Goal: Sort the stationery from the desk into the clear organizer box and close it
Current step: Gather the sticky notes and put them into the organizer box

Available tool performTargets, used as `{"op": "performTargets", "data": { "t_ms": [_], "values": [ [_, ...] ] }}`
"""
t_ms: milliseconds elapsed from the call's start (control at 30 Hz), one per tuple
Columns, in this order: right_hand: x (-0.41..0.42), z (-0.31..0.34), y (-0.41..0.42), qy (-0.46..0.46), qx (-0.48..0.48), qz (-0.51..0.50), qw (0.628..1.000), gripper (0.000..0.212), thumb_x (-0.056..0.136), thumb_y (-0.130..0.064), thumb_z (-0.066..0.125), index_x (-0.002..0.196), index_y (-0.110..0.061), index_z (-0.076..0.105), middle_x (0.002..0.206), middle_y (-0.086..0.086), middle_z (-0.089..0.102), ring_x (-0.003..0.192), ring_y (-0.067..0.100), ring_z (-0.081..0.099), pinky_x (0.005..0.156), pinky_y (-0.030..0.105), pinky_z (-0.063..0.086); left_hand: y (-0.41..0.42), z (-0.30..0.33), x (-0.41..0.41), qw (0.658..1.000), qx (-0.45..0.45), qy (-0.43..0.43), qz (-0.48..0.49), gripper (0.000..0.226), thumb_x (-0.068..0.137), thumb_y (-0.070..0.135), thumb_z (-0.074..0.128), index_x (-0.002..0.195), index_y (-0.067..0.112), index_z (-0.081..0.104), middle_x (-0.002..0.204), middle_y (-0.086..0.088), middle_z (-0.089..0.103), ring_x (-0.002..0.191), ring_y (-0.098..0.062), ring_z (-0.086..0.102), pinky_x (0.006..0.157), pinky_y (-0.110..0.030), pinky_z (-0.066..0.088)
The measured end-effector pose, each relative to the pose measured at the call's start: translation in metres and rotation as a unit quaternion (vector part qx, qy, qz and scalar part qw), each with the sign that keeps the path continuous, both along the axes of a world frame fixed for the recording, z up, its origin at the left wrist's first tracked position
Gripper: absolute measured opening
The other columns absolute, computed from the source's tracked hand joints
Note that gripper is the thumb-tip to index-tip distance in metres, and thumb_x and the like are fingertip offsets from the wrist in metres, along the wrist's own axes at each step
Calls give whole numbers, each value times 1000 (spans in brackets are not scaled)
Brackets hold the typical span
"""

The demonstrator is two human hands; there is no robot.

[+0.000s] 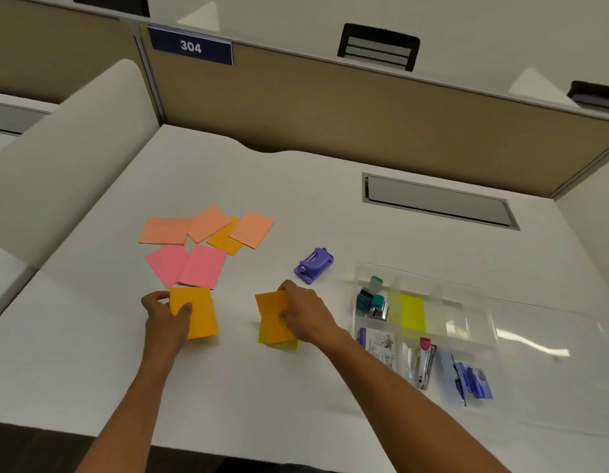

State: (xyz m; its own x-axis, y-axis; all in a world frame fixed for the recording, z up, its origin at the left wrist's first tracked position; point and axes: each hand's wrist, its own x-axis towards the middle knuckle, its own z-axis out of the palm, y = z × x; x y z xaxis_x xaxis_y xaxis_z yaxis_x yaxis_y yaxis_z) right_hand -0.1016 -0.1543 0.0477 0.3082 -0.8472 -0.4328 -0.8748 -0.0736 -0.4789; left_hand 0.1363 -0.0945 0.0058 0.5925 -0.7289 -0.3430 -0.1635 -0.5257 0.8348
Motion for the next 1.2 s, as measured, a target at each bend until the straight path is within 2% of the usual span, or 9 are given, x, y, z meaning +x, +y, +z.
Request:
{"op": "performTargets", "data": {
  "t_ms": [133,233,367,467,600,833,1067,1133,1200],
  "values": [
    [-31,19,5,-53,-20,-55,997,47,96,-25,60,138,-26,40,140,8,50,118,28,54,92,37,47,-6,14,-33,998,-34,-3,-54,47,90,13,61,116,30,26,110,-22,58,94,-37,59,77,-45,48],
    [-60,32,6,-103,-37,-104,989,48,95,-28,61,137,-29,38,137,6,51,115,29,55,90,41,50,-16,28,-61,991,-66,-14,-114,38,91,14,60,115,33,38,107,-14,59,92,-33,58,74,-41,47],
    [-109,49,7,-161,-61,-181,968,48,94,-26,62,136,-33,38,138,3,47,113,25,52,81,33,46,-33,43,-109,976,-102,-13,-190,30,93,16,57,116,33,47,113,-3,56,92,-24,57,70,-36,46],
    [-152,58,8,-173,-104,-220,954,44,96,-20,59,134,-32,40,132,2,49,103,19,49,79,31,44,-45,54,-149,960,-131,-16,-246,28,94,16,57,115,33,51,110,-2,58,92,-23,58,67,-32,46],
    [-206,61,9,-162,-138,-272,938,43,98,-16,57,134,-30,39,119,-4,44,100,20,50,74,29,45,-55,64,-198,934,-146,-26,-325,26,96,20,55,119,31,52,118,4,53,96,-20,56,73,-29,48],
    [-262,52,7,-122,-149,-310,931,48,96,-12,58,138,-24,37,134,8,48,99,18,46,79,32,44,-64,68,-254,901,-142,-35,-408,24,95,24,57,115,35,52,119,7,52,88,-8,55,68,-24,50],
    [-270,27,-8,-87,-120,-300,942,52,97,-12,56,143,-24,34,131,16,52,94,22,50,81,36,48,-60,69,-288,888,-134,-34,-438,26,94,23,58,118,31,53,120,7,52,82,-6,54,67,-18,46],
    [-267,23,-12,-85,-98,-283,950,59,97,-10,56,148,-22,28,135,18,51,101,27,55,87,38,49,-57,69,-293,889,-134,-36,-436,25,94,22,58,117,32,53,117,9,51,83,-4,53,67,-17,45],
    [-264,21,-15,-82,-77,-257,960,72,97,-8,56,155,-19,15,147,17,42,125,33,49,99,39,44,-55,69,-296,890,-131,-39,-435,24,95,22,57,116,33,53,116,10,51,85,-4,52,69,-17,45]
  ]
}}
